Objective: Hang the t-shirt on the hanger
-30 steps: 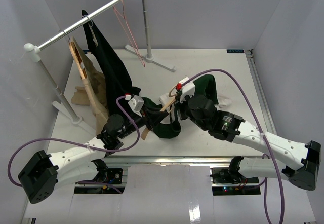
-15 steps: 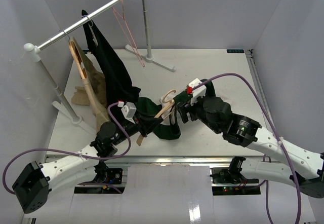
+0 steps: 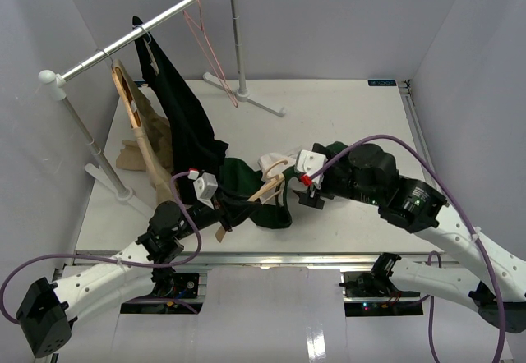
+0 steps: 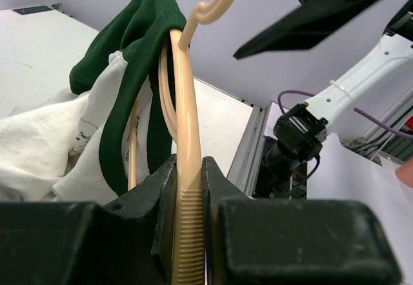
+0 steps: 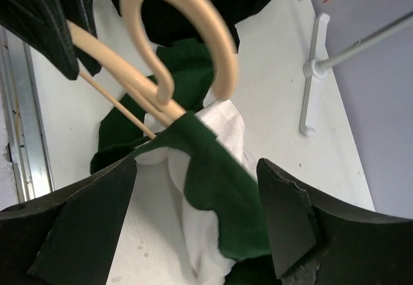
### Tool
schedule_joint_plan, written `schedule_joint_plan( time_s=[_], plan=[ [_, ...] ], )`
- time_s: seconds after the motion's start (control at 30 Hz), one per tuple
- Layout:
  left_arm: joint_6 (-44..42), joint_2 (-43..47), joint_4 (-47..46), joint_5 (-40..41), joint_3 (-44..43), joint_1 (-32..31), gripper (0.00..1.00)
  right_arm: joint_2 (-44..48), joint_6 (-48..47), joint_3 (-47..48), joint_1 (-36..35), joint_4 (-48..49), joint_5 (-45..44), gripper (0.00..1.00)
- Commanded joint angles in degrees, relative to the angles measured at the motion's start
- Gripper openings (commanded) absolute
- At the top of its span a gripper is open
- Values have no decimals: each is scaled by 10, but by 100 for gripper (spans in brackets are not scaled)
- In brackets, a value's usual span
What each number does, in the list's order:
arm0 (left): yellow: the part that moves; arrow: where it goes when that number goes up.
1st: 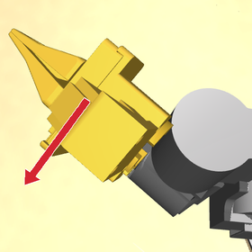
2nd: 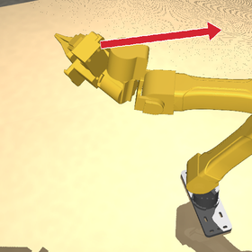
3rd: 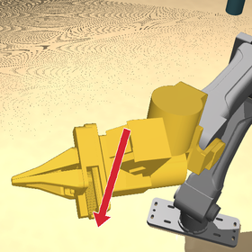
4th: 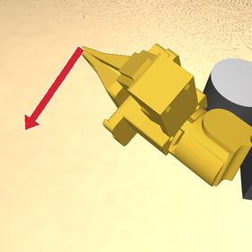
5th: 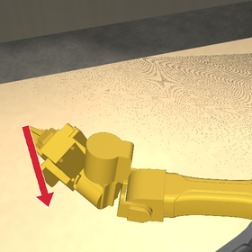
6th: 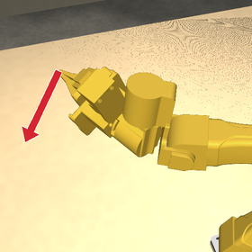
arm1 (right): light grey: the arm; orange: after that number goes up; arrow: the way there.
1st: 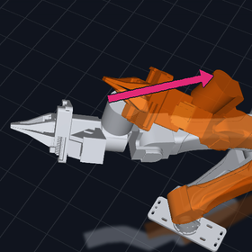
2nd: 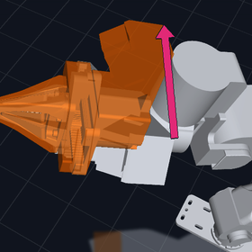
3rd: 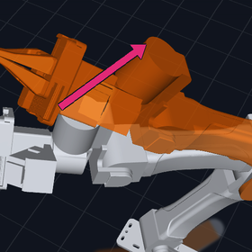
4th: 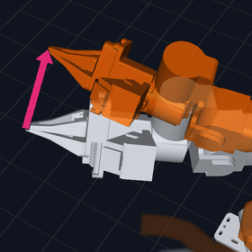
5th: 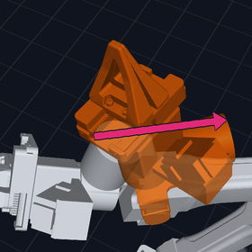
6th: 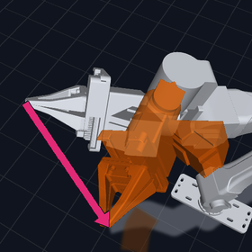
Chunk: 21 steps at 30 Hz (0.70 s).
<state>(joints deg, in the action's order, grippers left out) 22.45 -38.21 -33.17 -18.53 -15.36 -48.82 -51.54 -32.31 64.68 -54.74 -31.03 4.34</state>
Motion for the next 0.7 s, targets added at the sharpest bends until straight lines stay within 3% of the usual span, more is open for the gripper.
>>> schedule_joint_plan(
  time_s=[0.0,0.23,0.67],
  plan=[
    [-18,31,-35,-59,-5,1,0,-48,-39,72,56,-81,149,81],
    [-27,46,-31,-90,-4,0,0,-147,-59,106,176,-154,322,68],
    [-38,7,-30,-99,-43,1,0,-157,-37,90,174,-132,405,55]
  ],
)
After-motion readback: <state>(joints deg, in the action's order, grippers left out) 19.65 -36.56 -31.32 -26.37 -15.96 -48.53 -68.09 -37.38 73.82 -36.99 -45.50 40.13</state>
